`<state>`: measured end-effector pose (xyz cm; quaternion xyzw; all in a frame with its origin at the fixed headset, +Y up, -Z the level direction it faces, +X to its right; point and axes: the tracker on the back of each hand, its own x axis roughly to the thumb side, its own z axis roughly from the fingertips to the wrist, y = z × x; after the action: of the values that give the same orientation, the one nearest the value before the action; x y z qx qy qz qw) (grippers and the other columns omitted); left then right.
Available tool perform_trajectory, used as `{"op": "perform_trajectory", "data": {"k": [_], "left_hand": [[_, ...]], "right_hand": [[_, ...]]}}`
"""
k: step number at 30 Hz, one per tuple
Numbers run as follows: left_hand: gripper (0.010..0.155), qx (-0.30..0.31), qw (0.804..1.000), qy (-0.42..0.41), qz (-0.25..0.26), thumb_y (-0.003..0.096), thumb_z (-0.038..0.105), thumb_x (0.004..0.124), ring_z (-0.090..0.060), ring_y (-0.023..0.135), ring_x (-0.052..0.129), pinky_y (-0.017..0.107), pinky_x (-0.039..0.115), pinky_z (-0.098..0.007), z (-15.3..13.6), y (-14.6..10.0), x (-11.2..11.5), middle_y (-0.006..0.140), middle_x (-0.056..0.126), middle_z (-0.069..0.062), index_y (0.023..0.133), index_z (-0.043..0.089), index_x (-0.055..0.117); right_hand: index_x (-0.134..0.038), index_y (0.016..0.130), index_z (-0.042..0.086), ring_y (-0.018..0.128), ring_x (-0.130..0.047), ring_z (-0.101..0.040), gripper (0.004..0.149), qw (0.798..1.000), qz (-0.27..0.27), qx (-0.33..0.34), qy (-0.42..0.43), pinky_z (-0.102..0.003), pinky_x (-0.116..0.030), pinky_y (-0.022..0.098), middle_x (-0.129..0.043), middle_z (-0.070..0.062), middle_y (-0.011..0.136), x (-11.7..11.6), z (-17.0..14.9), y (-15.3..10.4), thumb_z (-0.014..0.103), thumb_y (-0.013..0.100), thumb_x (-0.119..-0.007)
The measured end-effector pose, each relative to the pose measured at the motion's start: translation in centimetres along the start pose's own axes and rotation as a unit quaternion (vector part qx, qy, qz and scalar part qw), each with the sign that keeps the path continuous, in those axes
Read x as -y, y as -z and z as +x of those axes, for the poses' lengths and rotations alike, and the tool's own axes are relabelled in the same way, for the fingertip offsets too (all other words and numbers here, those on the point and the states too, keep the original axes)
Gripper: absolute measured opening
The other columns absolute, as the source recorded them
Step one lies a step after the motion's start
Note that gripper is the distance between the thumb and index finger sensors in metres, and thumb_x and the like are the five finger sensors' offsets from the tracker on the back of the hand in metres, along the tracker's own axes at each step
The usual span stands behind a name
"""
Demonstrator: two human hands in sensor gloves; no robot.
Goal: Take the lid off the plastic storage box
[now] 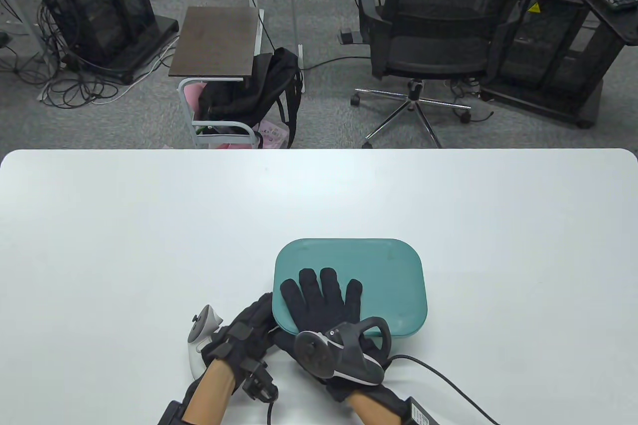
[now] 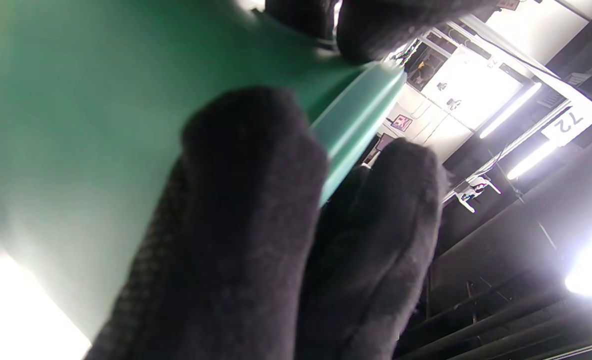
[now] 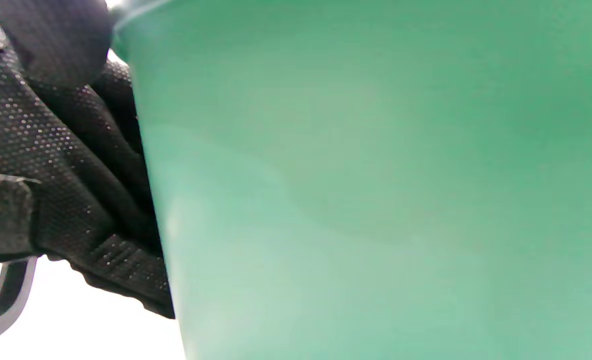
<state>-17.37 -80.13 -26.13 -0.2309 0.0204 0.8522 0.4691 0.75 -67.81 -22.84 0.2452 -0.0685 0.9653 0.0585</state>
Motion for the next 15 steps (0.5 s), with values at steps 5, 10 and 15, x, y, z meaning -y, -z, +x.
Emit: {"op": "perform_trajectory", "data": {"k": [5, 10, 15], "left_hand": [[0.046, 0.001, 1.000, 0.002, -0.001, 0.0616, 0.047, 0.058, -0.053, 0.099, 0.011, 0.066, 0.026, -0.068, -0.02, 0.03, -0.01, 0.114, 0.010, -0.025, 0.094, 0.016, 0.069], [0.046, 0.002, 1.000, 0.002, -0.001, 0.0616, 0.047, 0.058, -0.053, 0.099, 0.010, 0.066, 0.026, -0.068, -0.01, 0.04, 0.03, 0.114, 0.009, -0.025, 0.094, 0.016, 0.069], [0.046, 0.002, 1.000, 0.003, -0.003, 0.0616, 0.047, 0.058, -0.053, 0.099, 0.010, 0.066, 0.026, -0.068, -0.02, 0.05, 0.01, 0.113, 0.009, -0.026, 0.094, 0.016, 0.069]], "right_hand": [[-0.035, 0.117, 0.025, 0.108, -0.040, -0.050, 0.082, 0.999, -0.005, 0.006, -0.048, -0.078, -0.042, 0.067, -0.038, -0.012, 0.123, -0.57, 0.41, -0.18, 0.066, 0.056, -0.070], [-0.036, 0.117, 0.026, 0.108, -0.040, -0.051, 0.075, 0.999, 0.000, 0.009, -0.036, -0.078, -0.042, 0.067, -0.039, -0.013, 0.123, -0.73, 0.42, -0.09, 0.064, 0.058, -0.063], [-0.036, 0.117, 0.025, 0.108, -0.040, -0.051, 0.074, 1.000, -0.004, 0.013, -0.020, -0.078, -0.041, 0.066, -0.040, -0.014, 0.123, -0.73, 0.29, -0.08, 0.064, 0.058, -0.060]]}}
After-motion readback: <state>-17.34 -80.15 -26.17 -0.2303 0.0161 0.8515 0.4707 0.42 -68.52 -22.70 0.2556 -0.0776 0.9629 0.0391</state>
